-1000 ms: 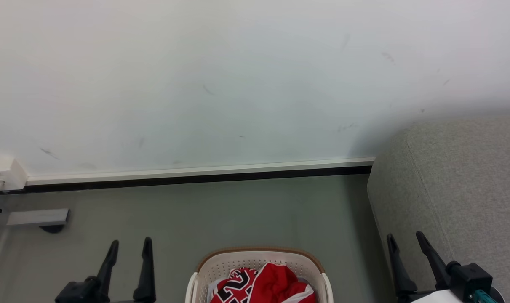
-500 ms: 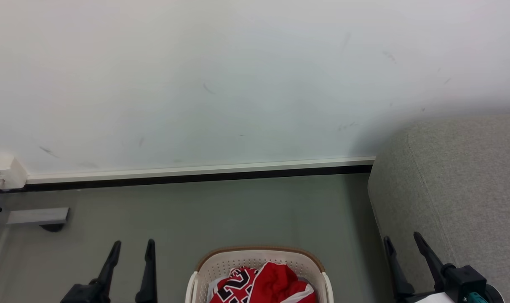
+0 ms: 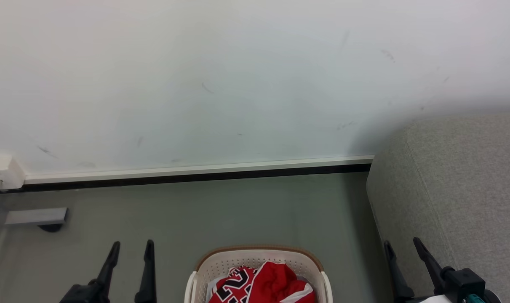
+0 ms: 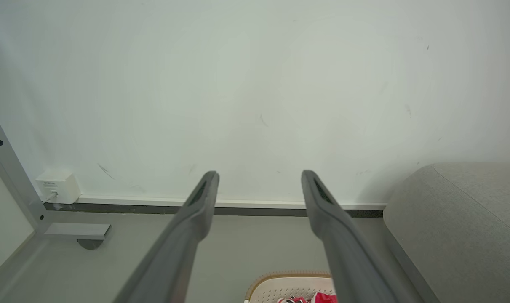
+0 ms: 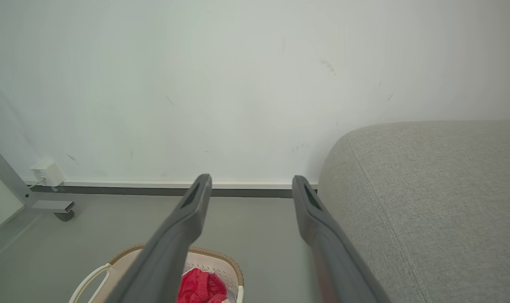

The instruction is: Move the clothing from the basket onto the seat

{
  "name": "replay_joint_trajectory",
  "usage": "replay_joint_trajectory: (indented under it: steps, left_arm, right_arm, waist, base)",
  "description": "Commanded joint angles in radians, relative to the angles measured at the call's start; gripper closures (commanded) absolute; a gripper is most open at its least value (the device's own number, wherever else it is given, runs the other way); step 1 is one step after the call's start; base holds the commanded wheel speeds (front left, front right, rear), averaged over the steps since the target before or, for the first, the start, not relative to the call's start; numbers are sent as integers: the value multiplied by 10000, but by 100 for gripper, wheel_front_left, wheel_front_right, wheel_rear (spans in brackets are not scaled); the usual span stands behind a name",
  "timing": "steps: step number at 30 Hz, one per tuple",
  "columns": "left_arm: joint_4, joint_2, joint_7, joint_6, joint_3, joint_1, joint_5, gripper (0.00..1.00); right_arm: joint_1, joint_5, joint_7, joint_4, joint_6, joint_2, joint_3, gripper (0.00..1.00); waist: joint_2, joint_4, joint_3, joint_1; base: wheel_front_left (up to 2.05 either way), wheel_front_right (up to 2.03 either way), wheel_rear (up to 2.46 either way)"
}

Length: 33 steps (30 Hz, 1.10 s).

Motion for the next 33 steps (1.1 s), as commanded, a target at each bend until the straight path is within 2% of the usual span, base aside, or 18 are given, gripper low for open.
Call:
replay_joint_trajectory:
  steps: [1,17,25,33]
  left_arm:
    - [16,71,-7,2,11,99,-34,0]
    - [89,68,-7,-74,-129,-236,8,0]
    - [830,73,-7,-351,-715,-1319,429,0]
    - [3053,299,-6,-540,-1834,-3144,893,0]
  right_arm:
    - [-100,-43,3,26,-21,-63,-19,0]
    - [-306,-170,3,-262,-21,-59,-44,0]
    - [-971,-470,5,-1035,-21,-59,-146,0]
    - [-1725,-772,5,-2035,-21,-48,-460,0]
  waist:
    - [0,-9,6,0]
    - [0,-387,415,0]
    - [0,-927,1816,0]
    - [0,-1326,3568,0]
  base:
    - [0,0,0]
    - [0,0,0]
    - [0,0,0]
    - [0,0,0]
